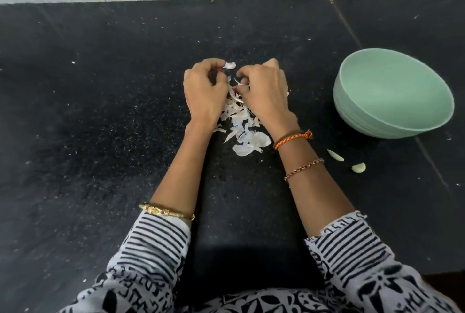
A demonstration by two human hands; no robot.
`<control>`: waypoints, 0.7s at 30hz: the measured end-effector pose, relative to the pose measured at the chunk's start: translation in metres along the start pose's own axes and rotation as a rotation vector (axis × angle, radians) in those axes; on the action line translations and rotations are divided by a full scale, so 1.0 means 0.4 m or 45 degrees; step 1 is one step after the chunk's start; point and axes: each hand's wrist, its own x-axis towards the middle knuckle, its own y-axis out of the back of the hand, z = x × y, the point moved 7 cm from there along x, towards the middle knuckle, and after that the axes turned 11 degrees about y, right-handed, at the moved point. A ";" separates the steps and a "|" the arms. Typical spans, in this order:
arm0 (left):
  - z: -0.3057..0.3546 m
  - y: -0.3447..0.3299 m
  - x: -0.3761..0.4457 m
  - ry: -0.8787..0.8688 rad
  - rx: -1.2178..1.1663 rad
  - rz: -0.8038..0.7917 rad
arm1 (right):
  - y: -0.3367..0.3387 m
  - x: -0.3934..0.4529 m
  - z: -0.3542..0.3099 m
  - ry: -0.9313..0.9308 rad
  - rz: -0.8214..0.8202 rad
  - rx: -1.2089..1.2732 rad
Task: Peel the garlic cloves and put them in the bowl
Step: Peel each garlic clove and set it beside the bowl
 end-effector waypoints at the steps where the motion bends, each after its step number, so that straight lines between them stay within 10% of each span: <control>1: 0.002 -0.002 -0.001 -0.005 -0.014 -0.012 | -0.001 0.002 -0.001 -0.003 0.000 -0.009; 5: 0.002 -0.008 0.001 -0.017 -0.035 -0.018 | -0.007 0.001 0.002 -0.028 0.057 0.039; 12: 0.016 0.001 -0.003 -0.046 -0.081 -0.022 | 0.069 -0.062 0.021 -0.087 0.748 0.635; 21: 0.039 -0.003 -0.029 -0.122 -0.098 -0.090 | 0.034 -0.086 0.052 -0.249 0.733 0.954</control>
